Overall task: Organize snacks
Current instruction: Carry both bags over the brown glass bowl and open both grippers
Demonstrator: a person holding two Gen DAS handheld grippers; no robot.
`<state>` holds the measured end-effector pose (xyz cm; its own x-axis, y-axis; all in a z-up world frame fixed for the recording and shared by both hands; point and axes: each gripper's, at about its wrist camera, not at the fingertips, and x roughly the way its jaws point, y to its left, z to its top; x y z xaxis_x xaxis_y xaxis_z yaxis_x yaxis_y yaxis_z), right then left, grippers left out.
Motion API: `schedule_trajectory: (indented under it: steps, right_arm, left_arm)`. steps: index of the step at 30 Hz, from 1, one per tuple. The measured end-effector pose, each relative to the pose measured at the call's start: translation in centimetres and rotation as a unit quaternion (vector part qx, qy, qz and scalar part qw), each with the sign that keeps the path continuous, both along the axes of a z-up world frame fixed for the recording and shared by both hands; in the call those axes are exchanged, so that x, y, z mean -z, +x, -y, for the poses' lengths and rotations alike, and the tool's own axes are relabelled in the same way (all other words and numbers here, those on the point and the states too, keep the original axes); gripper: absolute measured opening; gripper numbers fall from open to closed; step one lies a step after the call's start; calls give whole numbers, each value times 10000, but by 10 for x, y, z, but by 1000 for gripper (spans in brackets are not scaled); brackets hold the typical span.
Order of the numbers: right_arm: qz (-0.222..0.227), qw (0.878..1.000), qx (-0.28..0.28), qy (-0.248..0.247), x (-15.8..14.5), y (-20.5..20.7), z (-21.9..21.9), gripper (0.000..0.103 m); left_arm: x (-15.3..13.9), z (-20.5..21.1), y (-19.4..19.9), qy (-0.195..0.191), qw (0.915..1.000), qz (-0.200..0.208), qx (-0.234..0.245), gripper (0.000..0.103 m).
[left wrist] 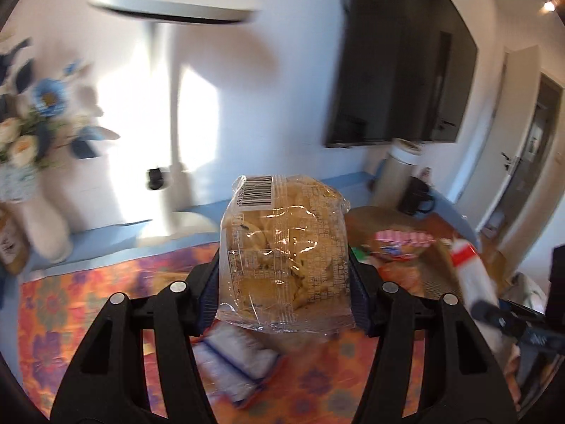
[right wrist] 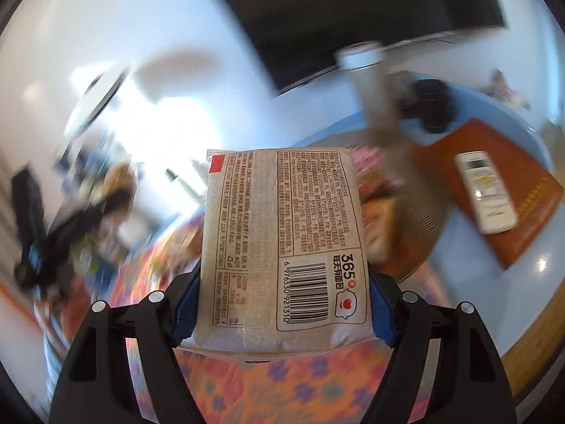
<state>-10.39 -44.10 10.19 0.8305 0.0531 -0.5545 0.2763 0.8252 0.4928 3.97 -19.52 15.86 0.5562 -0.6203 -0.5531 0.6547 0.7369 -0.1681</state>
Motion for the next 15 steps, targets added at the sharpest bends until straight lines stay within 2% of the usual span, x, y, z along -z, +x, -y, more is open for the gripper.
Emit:
schedule_trajectory:
  steps: [5, 8, 9, 10, 11, 15]
  right_arm:
    - [-7, 9980, 533, 342, 7, 26, 51, 76]
    - [-62, 9974, 575, 437, 14, 35, 64, 76]
    - [-101, 9975, 546, 434, 18, 42, 65, 77]
    - [-190, 9977, 519, 402, 22, 48, 66, 78]
    - [-283, 9976, 503, 384, 27, 52, 67, 81]
    - [-199, 9976, 480, 454, 33, 46, 71, 81]
  left_arm:
    - [10, 67, -4, 34, 9989, -246, 391, 60]
    - [20, 96, -1, 70, 9983, -361, 451, 62]
    - [22, 104, -1, 66, 9982, -376, 461, 65]
    - [25, 110, 0, 55, 9981, -379, 483, 77]
    - [28, 114, 3, 81, 9979, -399, 500, 84]
    - [39, 113, 2, 247, 9971, -401, 591, 85]
